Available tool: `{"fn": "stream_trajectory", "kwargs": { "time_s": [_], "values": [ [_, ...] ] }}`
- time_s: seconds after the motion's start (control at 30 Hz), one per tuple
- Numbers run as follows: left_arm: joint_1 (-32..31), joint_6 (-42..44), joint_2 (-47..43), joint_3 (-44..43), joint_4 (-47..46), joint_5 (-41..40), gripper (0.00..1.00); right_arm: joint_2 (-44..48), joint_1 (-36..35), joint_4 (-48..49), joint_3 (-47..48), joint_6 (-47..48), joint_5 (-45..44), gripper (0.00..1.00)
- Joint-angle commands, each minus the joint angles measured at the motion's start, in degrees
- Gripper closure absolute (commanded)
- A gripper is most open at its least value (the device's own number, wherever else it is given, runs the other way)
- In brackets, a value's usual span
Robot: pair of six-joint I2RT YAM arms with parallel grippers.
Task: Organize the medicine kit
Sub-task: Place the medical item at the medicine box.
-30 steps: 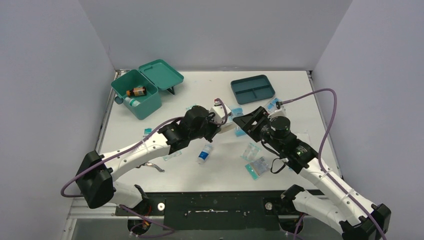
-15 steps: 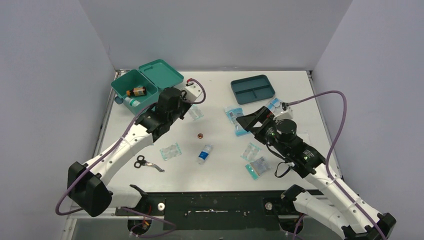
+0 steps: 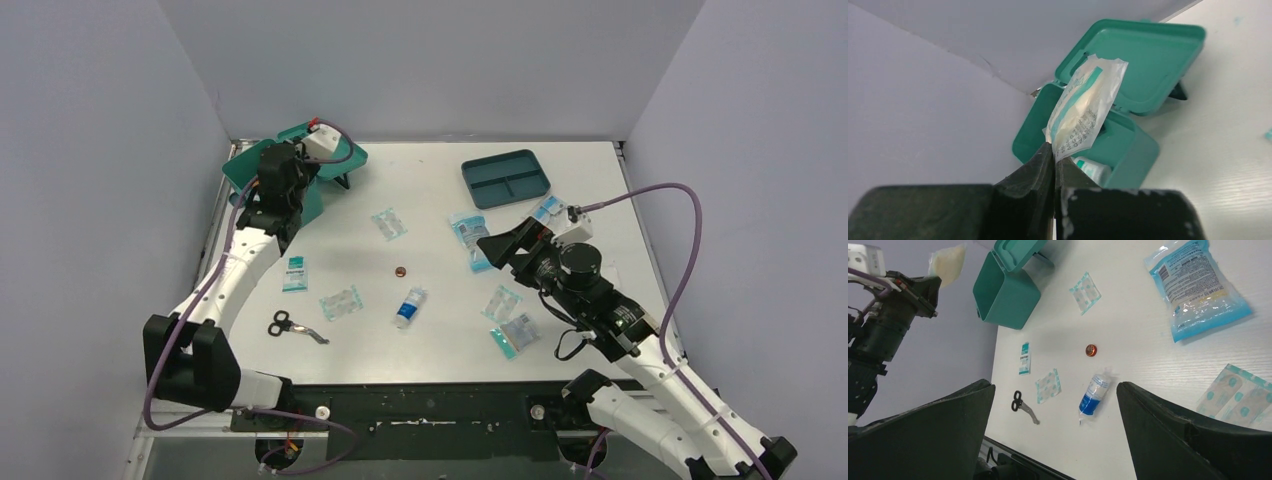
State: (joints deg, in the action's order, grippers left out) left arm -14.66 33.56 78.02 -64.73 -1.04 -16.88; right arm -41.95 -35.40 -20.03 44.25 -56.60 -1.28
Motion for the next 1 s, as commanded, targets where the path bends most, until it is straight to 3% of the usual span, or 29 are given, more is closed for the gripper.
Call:
{"fn": "stream_trajectory", "kwargs": {
  "time_s": [0.0, 0.4, 0.73, 0.97],
  "values": [
    [6.1, 5.0, 3.8, -3.6, -7.0, 4.1, 1.0, 1.8, -0.3, 1.6, 1.5, 2.8, -1.8, 0.0],
    [17.4, 1.7, 10.6, 0.1, -16.3, 14.8, 1.0, -0.8, 0.0, 1.1, 2.7, 8.4, -0.1, 0.0],
    [19.4, 1.0, 17.8, 0.4, -20.6, 16.1, 1.0, -1.7, 0.5, 2.4, 4.1, 13.3, 6.7, 0.0],
    [19.5, 0.9, 23.3, 0.4, -23.1, 11.8, 1.0, -2.1, 1.2, 2.3, 3.8, 14.8, 7.7, 0.0]
  ]
}}
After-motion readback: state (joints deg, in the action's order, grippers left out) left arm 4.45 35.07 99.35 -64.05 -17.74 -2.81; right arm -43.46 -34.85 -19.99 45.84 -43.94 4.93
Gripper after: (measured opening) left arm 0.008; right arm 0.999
